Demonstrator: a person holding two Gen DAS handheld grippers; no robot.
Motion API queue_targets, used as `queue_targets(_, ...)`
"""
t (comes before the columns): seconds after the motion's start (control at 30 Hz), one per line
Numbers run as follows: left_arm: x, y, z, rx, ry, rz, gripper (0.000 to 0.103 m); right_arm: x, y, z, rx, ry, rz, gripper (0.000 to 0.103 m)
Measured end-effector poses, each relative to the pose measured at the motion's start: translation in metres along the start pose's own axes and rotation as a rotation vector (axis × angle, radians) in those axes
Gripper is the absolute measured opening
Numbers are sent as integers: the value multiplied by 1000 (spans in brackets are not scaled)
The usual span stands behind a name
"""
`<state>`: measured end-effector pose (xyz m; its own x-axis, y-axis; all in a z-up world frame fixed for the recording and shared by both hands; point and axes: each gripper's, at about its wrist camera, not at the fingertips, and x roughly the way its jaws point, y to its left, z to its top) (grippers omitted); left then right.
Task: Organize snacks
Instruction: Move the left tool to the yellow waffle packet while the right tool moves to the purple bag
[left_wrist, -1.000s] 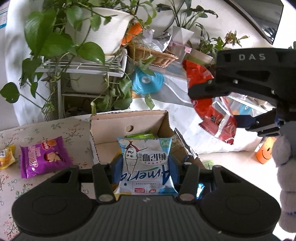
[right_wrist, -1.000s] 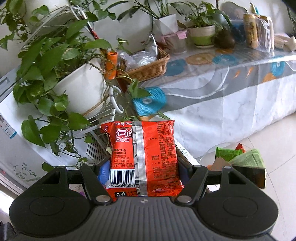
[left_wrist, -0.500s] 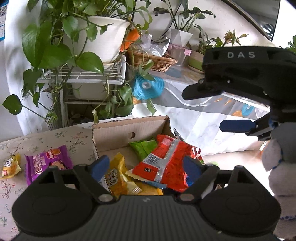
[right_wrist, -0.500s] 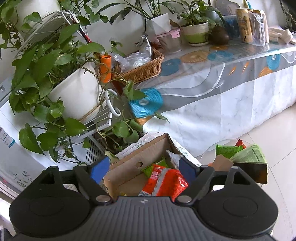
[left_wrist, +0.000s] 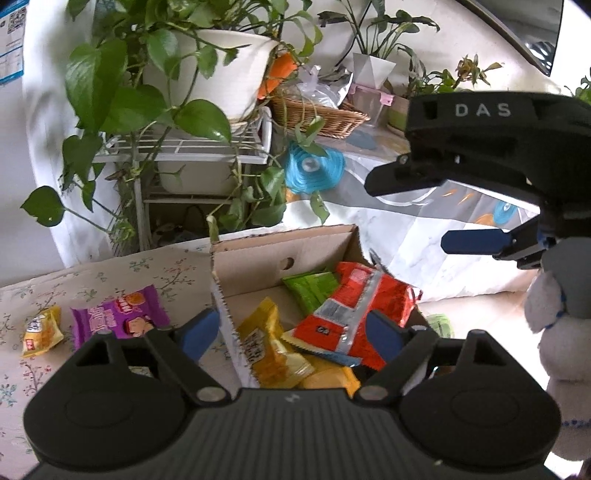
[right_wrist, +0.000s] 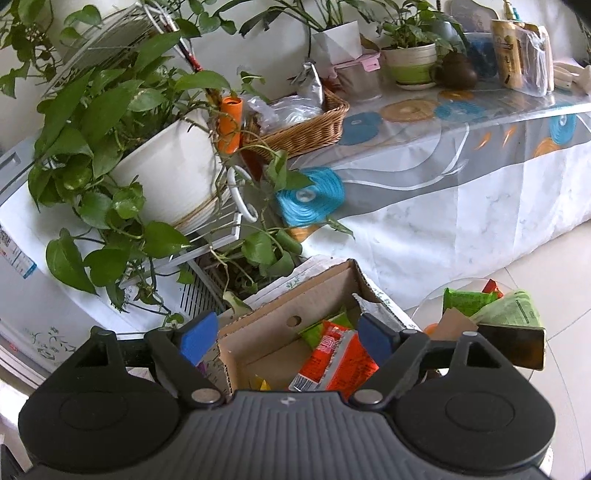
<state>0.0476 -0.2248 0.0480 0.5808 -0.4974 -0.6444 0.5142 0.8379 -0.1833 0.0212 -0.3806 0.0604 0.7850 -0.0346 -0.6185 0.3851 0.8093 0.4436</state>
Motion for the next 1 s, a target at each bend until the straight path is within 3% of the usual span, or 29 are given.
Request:
queue_targets(0.23, -14, 39, -3, -24, 5, 26, 87, 9, 12, -5, -21, 19, 18, 88)
queue_targets(0.7, -40, 151, -3, -125, -19, 179, 88, 30, 58, -25, -147, 54, 115, 89)
queue_targets(1.0, -38, 219, -4, -273, -35, 297, 89, 45, 93, -44, -258, 75, 187, 89)
